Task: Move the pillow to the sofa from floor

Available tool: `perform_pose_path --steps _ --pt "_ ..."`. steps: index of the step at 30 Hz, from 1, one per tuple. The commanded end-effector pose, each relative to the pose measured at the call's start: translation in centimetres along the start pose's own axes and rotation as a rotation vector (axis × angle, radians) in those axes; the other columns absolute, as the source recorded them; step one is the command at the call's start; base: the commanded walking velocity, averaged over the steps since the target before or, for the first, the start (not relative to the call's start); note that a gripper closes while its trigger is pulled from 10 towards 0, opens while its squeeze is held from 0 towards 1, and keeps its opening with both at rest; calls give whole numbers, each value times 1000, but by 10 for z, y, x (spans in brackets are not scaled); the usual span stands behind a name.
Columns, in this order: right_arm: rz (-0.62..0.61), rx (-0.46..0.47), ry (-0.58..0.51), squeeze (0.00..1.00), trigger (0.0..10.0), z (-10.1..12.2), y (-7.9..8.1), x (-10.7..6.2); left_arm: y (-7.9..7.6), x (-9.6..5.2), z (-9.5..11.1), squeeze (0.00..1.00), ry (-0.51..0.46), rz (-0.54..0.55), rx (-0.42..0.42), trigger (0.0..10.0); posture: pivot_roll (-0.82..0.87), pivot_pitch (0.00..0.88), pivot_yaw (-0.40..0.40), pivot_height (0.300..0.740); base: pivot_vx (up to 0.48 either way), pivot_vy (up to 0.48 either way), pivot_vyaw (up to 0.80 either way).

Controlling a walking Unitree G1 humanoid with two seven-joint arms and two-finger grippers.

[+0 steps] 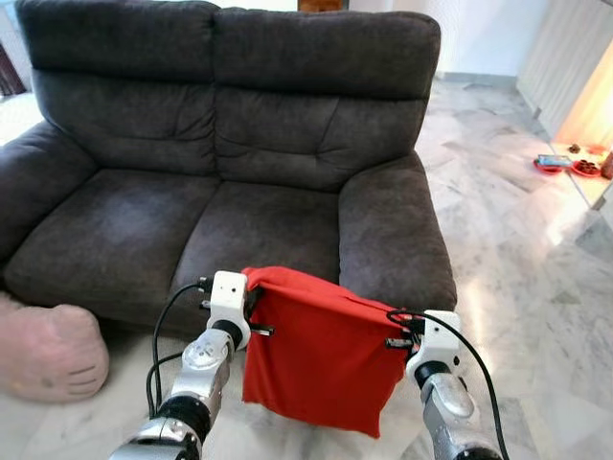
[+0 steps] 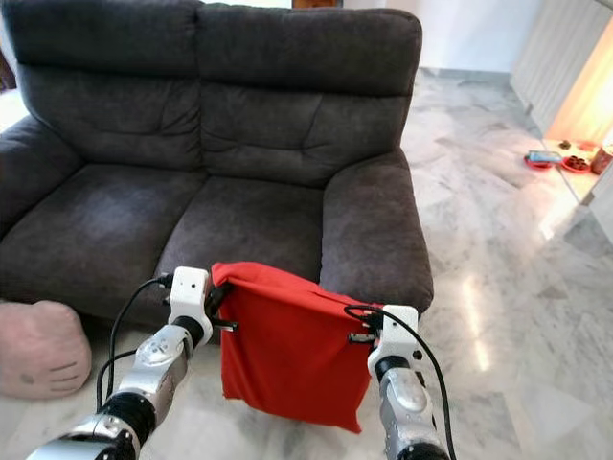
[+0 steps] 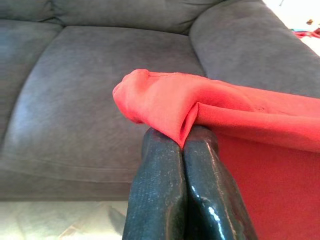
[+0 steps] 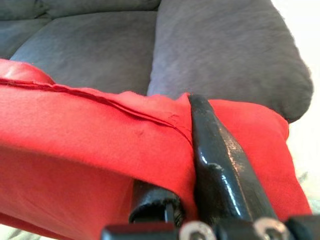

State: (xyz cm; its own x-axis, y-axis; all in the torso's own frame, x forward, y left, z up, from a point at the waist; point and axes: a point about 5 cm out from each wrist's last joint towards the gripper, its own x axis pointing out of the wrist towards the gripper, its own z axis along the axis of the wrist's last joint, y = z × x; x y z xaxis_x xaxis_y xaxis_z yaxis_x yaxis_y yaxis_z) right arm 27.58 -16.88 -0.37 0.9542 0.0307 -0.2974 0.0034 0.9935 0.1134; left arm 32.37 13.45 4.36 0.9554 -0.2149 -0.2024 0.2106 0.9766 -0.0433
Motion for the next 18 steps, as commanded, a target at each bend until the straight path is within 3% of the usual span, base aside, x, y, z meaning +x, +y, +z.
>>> perform_pose_path --steps 1,5,15,18 --pt "-37 8 -92 0 10000 17 -8 4 16 0 12 0 -64 58 -16 10000 -25 0 -39 740 0 0 0" --pt "-37 9 -95 0 10000 18 -8 4 15 0 13 0 -66 58 -24 10000 -25 0 -39 740 0 161 0" --pt "-41 11 -97 0 10000 19 -10 5 15 0 13 0 -69 59 -30 10000 -19 0 -46 740 0 419 -238" --pt "-41 11 -94 0 10000 19 -10 5 15 0 13 0 -72 62 -28 10000 -19 0 -46 740 0 0 0"
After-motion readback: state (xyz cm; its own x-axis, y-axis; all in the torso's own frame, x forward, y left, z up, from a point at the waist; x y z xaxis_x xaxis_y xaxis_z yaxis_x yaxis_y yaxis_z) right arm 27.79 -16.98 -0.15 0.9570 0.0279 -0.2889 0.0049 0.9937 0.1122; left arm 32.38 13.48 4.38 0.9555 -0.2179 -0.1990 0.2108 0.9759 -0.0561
